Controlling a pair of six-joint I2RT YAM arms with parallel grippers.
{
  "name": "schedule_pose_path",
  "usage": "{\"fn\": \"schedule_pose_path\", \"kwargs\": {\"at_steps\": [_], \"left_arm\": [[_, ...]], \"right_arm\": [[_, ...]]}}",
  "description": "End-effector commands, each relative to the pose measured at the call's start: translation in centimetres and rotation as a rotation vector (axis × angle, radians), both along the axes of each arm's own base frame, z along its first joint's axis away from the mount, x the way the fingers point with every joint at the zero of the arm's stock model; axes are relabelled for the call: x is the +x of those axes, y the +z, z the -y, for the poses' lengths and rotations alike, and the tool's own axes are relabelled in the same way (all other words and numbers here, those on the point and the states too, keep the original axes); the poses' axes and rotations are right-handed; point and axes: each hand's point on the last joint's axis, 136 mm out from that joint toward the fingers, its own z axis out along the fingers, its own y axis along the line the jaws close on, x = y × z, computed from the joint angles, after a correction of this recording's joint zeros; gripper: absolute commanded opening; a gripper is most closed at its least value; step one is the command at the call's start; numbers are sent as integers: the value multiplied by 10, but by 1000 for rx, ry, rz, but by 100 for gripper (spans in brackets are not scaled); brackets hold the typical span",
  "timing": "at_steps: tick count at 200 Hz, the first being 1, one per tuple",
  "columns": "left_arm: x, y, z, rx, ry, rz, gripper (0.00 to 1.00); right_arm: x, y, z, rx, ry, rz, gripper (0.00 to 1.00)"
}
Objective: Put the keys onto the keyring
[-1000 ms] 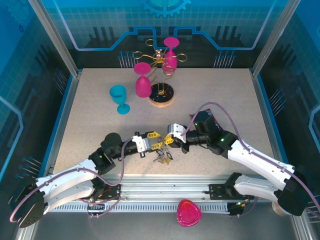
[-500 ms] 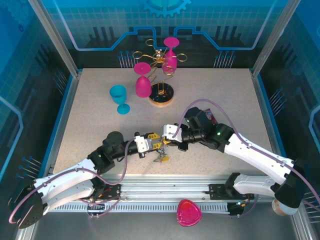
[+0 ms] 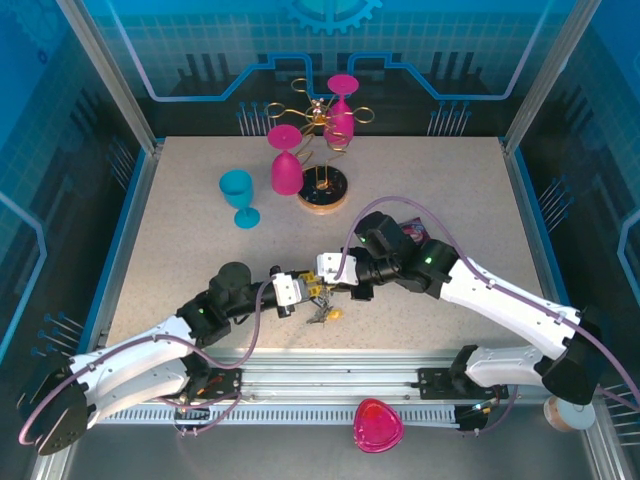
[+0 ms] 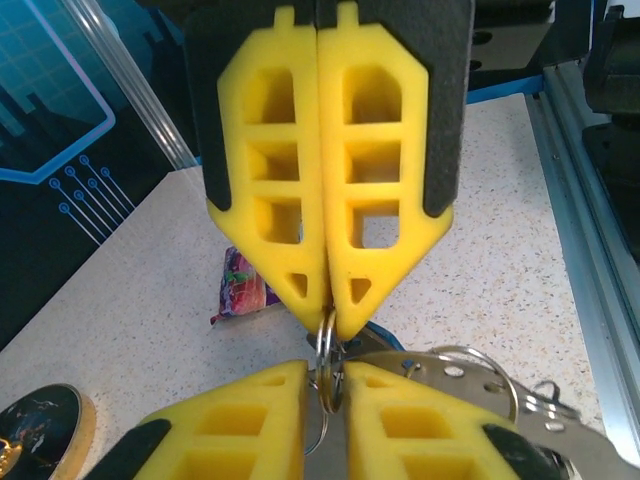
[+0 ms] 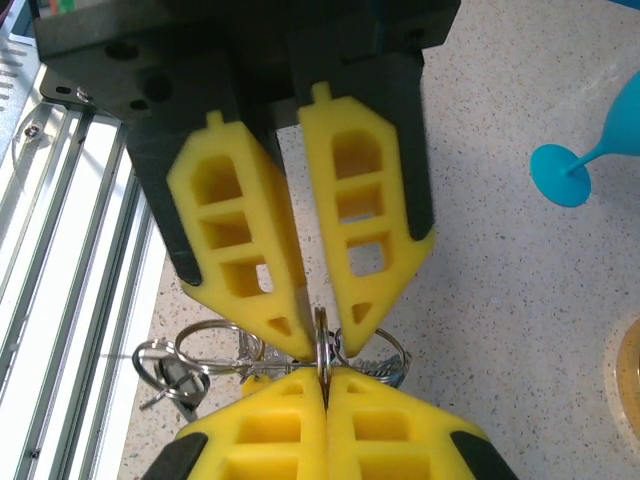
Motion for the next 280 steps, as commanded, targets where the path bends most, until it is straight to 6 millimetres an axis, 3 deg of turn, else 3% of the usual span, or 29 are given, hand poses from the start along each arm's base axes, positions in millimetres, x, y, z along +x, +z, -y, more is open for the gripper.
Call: {"fn": "schedule_pose_path", "kwargs": {"at_steps": [1,59,71,87,113,160,192,260,280], "left_arm": [[3,13,2,-4,4,33,12],[3,21,3,-28,1,40,0],[3,22,2,-42,4,49,0],[1,23,1,-62,-2,71,0],[-6,27,0,-101,-26,107,0],[-12,31,0,-119,-56,128,0],[-14,31,1,-117,-67,126,0],[-17,31,2,-119,-86,131,0],[-21,33,3,-122,-109,139,0]], "right_arm": [[-5,13,-10,17,48,32,0],[-8,14,-9,11,44,44,0],[-5,19,-6,52,10,39,15],[-4,24,2,112,-29,1,26],[-7,19,12,160,-55,-69,28],[-9,10,11,175,-72,-118,30],[-7,11,9,176,-76,-125,29],[-2,3,10,156,-98,-159,0],[2,-3,11,140,-117,-196,0]]}}
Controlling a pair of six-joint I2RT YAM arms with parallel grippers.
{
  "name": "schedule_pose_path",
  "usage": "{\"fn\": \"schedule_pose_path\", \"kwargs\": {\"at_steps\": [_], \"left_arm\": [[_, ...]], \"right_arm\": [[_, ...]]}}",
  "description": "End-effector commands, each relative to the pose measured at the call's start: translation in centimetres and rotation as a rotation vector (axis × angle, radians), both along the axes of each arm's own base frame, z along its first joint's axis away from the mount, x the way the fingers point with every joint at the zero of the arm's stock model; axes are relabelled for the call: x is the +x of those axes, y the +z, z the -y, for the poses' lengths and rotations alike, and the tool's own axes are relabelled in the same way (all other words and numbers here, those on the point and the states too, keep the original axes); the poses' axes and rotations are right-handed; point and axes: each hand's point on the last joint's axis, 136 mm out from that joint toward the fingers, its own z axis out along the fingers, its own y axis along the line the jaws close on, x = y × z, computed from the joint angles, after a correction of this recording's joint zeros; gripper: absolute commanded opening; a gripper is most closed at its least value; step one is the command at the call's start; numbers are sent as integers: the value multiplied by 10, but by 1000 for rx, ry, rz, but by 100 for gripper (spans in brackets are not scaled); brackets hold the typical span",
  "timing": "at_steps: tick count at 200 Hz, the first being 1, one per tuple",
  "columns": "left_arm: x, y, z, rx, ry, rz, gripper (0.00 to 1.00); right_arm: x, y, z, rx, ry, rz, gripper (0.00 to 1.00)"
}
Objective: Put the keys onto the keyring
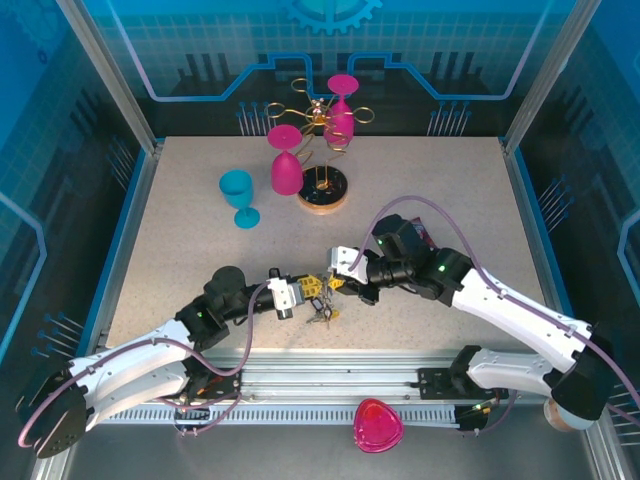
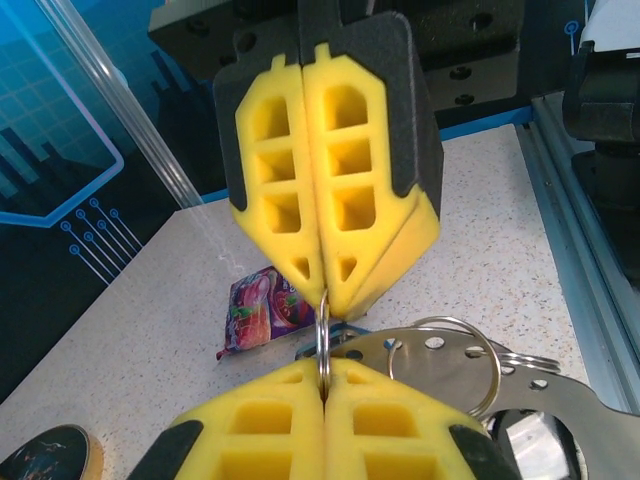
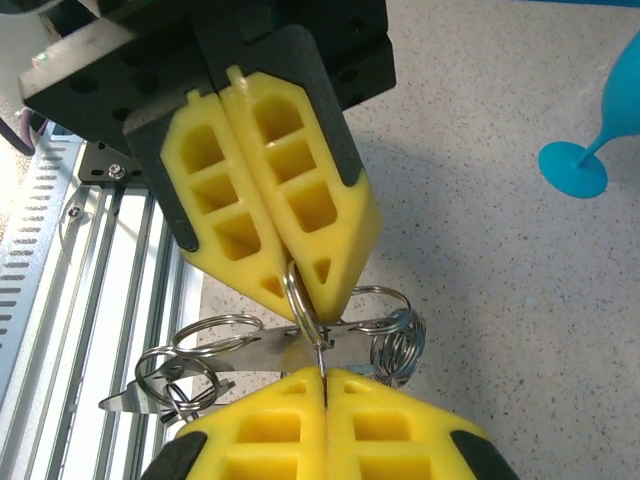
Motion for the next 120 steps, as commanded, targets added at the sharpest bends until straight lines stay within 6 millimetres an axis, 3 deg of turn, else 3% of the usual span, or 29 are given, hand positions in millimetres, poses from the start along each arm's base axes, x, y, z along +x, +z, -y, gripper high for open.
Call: {"fn": "schedule_pose_path", "kwargs": {"at_steps": [1,64,120], "left_arm": [[-12,22,3,-60,-67,78,0],[-20,25,6,-62,-122,94,0],[-21,24,6,-60,-125,90,0]], "right_arm": [[5,-4,1,-7,-17,-53,0],[12,-4,-10,7,2,-121,0],[17,1,-12,9,-4,-126,18]]}}
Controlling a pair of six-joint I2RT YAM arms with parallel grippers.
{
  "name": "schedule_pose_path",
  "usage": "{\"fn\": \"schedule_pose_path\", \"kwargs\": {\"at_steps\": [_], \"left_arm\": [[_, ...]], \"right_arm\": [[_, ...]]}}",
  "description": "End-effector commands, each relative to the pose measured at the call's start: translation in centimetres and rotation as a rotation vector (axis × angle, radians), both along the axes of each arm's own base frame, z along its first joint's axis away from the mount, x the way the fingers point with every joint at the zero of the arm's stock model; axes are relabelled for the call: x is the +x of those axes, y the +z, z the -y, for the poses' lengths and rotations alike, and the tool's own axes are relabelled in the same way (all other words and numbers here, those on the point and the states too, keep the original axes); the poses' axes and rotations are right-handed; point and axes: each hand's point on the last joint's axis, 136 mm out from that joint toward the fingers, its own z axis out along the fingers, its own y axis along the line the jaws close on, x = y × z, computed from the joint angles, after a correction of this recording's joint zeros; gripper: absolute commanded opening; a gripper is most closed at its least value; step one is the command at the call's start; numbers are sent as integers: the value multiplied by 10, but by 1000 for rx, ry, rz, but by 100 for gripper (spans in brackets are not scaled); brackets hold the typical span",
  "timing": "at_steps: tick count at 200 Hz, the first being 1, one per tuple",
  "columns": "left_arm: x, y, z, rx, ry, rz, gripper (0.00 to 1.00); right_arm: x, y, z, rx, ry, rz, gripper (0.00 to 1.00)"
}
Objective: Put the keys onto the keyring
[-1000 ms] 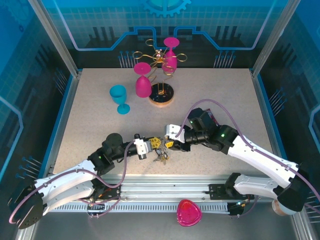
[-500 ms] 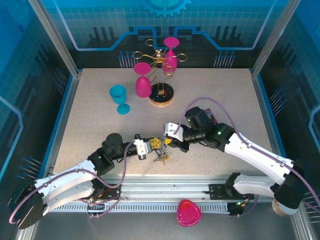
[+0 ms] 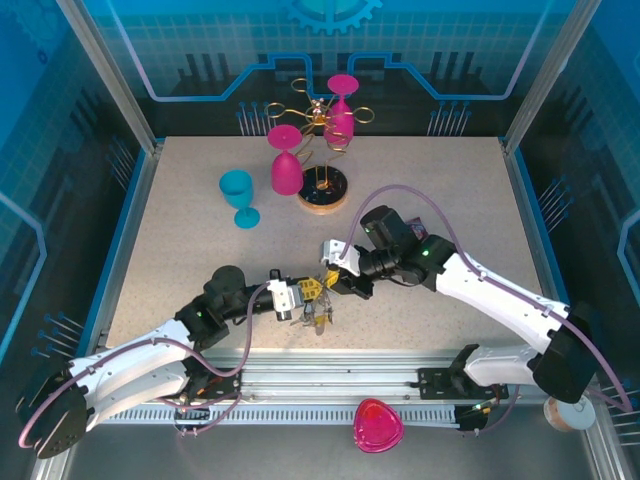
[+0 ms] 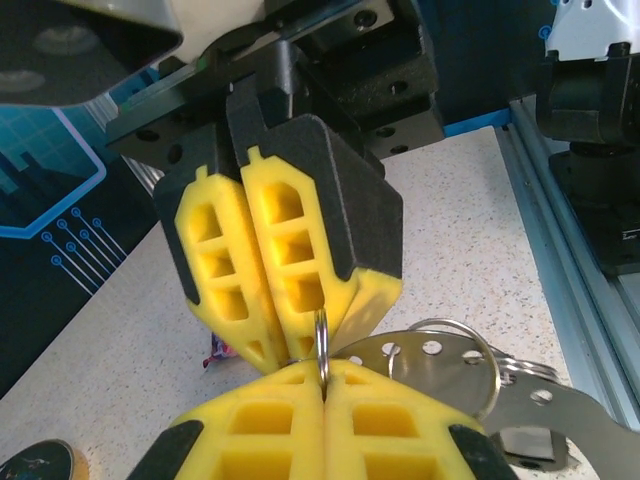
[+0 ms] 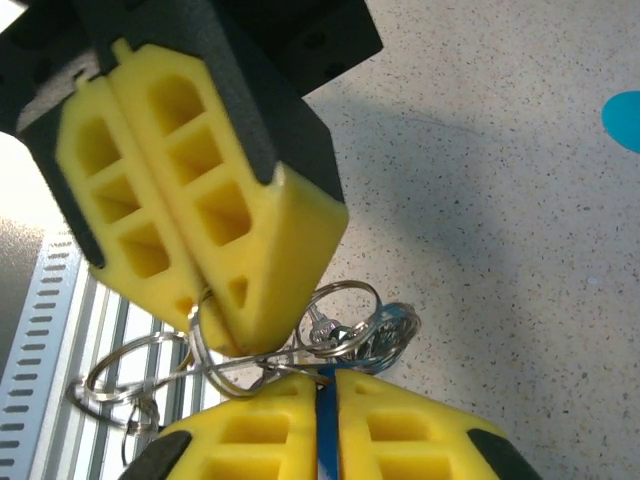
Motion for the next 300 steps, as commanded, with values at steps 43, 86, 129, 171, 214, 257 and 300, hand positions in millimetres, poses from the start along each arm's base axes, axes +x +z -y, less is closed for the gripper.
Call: {"fn": "schedule_pose_path", "kwargs": {"at_steps": [43,86,129,171,214,257,300], "left_arm": [[-10,22,2,-65,-50,82,0],[-12,29,1,-100,-51,60,0],[-11,30,-1,-131,-74,-6,0],[-12,30,1,-142,-91,-32,0],[-11,31,0,-147,-90,-39,0],[-7,30,-1,-146,-62,-33,0],[-1,33,-3,-155,-29,-23,0]], "right_arm": [[9,20,14,61,-84,60,39],[-2,12,27,124,-108,122,47],[-11,4,15,155,-84,129,50],[-13,0,0,198,-73,114,51],[-9,-3,-6,210,-95,128,48],[-6,-5,0,182,-131,156,41],[-2,-5,6,167,-189,228,46]]}}
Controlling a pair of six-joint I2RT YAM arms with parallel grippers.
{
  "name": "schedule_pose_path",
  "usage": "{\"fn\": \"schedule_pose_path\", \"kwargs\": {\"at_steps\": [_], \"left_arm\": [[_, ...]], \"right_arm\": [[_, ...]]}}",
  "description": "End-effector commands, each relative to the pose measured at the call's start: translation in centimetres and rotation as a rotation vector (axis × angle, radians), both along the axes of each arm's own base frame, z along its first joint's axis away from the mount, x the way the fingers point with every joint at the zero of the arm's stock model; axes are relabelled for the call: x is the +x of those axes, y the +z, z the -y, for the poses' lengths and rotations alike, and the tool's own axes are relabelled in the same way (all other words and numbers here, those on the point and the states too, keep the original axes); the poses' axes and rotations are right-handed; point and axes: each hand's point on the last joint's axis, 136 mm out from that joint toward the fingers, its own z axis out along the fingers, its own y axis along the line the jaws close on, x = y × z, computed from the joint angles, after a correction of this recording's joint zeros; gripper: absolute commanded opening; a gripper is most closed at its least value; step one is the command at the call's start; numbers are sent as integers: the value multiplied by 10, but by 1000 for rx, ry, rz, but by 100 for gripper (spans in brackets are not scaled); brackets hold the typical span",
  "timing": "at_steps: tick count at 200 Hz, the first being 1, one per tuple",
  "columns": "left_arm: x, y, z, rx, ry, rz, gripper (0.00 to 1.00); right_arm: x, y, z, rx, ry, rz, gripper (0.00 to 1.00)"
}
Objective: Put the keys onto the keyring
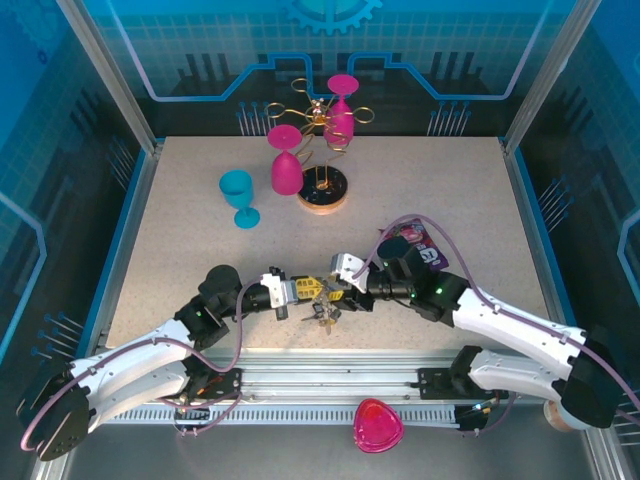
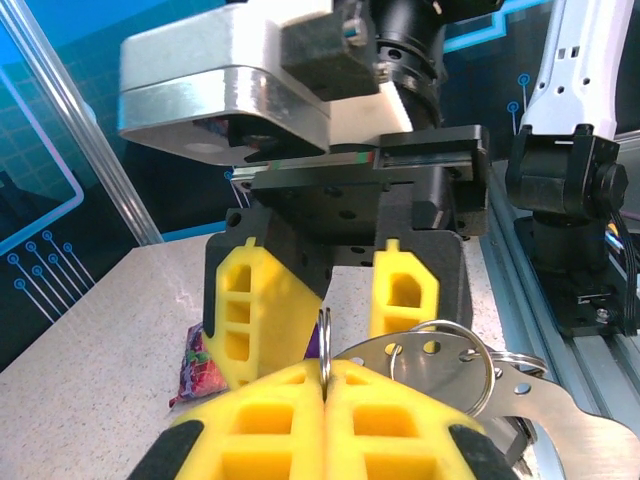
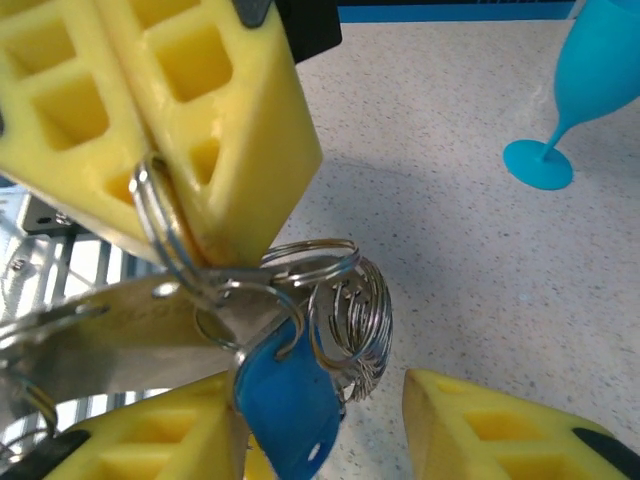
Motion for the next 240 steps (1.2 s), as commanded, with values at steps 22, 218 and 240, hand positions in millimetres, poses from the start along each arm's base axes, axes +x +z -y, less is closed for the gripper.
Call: {"fn": "schedule_pose_path", "kwargs": {"at_steps": [22,218,240], "left_arm": [[4,16,-3,-54,25,47,0],[16,11,-5,-38,91,43,0],[18,8,-5,-27,100,36,0]], "right_arm": [[1,7,-3,34,-47,91,44],[11,27,15,32,-161,234,0],[13,35,20,-8,-170,267,0]]}}
